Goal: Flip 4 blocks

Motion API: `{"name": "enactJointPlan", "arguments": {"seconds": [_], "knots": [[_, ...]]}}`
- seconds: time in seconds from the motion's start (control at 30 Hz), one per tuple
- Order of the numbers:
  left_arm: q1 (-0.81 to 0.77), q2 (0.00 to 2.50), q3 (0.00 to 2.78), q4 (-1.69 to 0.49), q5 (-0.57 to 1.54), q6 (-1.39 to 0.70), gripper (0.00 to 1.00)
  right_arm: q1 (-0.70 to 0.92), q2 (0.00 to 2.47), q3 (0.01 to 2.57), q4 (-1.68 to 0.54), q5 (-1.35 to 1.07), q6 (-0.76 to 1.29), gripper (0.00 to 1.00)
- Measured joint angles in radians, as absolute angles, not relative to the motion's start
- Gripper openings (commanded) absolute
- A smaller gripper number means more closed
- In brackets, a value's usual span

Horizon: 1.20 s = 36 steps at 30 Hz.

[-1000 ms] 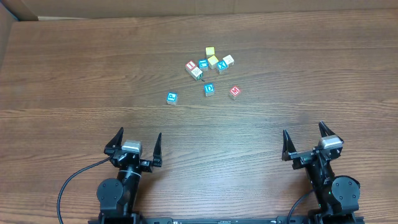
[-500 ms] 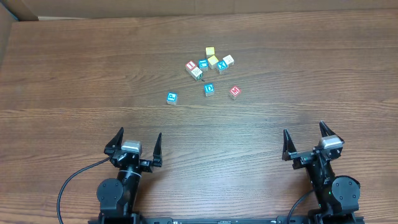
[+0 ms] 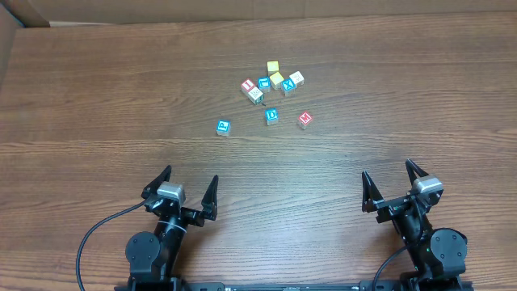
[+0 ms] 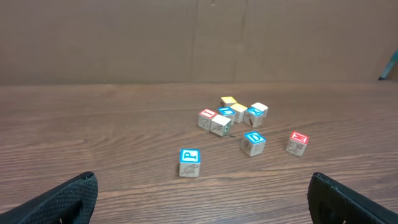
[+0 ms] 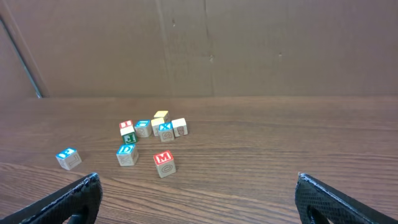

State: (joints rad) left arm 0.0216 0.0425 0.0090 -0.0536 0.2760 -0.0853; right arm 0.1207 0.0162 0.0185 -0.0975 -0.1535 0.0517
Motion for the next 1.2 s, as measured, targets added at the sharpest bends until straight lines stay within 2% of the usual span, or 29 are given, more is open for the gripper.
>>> {"name": "enactJointPlan", "arguments": {"seconds": [0.4,0.67,0.93,1.2], "knots": [[0.022,0.043,0.018,-0.067,0.342,-0.144,1.00,0.121,0.017,0.024,-0.132,-0.176,0.052,1.00],[0.022,0.043,0.112,-0.185,0.350,-0.155,1.00,0.121,0.019,0.138,-0.284,-0.177,0.053,1.00],[0.022,0.118,0.376,-0.431,0.358,-0.159,1.00,0.121,0.040,0.297,-0.430,-0.179,0.053,1.00],[0.022,0.443,0.776,-0.620,0.376,-0.159,1.00,0.121,0.247,0.576,-0.521,-0.224,0.071,1.00]]}}
